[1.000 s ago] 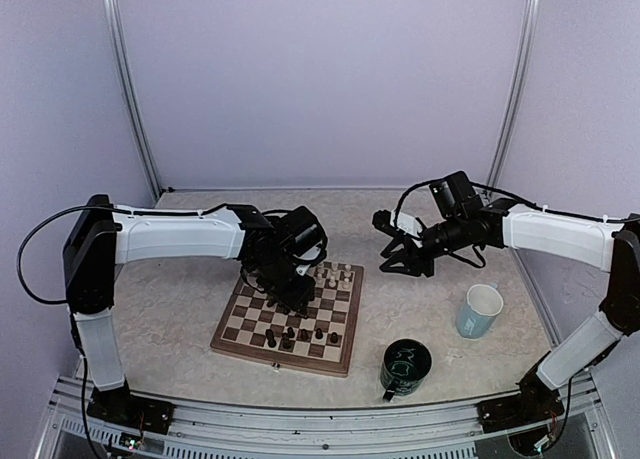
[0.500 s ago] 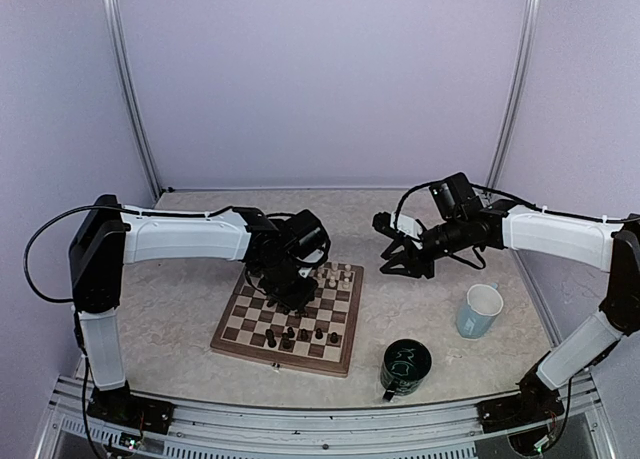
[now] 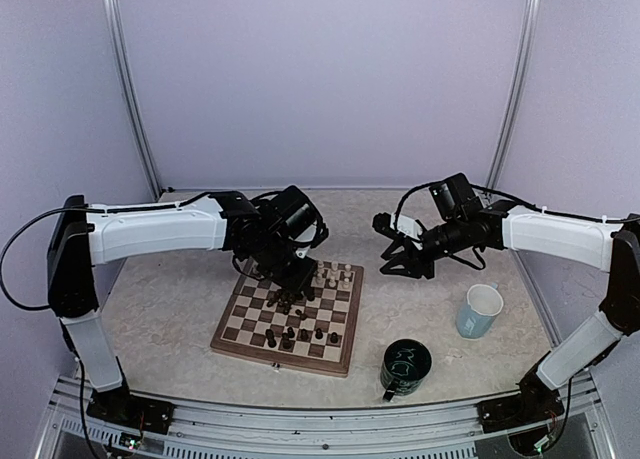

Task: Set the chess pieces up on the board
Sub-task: Place the knight at b8.

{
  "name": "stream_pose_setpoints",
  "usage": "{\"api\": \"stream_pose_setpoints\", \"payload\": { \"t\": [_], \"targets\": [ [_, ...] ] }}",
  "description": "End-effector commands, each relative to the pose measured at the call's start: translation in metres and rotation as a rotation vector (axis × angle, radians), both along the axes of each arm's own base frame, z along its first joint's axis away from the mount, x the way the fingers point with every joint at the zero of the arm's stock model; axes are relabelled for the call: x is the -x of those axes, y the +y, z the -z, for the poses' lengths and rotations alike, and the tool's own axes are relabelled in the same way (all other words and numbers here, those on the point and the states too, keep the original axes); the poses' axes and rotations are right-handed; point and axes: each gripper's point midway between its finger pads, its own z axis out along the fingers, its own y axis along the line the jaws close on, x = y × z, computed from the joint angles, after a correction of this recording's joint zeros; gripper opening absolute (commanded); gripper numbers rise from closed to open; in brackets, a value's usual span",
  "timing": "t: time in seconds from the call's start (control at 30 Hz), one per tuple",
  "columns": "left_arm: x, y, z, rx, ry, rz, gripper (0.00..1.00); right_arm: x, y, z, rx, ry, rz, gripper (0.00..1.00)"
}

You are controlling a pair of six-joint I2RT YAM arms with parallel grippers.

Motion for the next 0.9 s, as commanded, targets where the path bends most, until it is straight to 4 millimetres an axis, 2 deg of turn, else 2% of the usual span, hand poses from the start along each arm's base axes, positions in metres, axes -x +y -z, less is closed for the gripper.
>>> {"api": "stream_pose_setpoints", "payload": {
  "t": [0.0, 0.13, 0.47, 0.87],
  "targets": [
    [0.023, -0.016, -0.027, 0.086, 0.004, 0.083, 0.05, -0.001, -0.001, 0.002, 0.0, -0.007, -0.001, 0.35],
    [0.058, -0.023, -0.028, 0.066, 0.02, 0.191, 0.05, -0.003, -0.002, 0.004, 0.006, -0.011, 0.002, 0.35],
    [0.11, -0.018, 0.004, -0.063, 0.089, 0.308, 0.04, -0.003, -0.001, 0.006, 0.011, -0.005, 0.002, 0.35],
    [0.117, -0.023, 0.028, -0.132, 0.079, 0.341, 0.04, -0.003, -0.003, 0.005, 0.012, -0.01, 0.005, 0.35]
  ]
}}
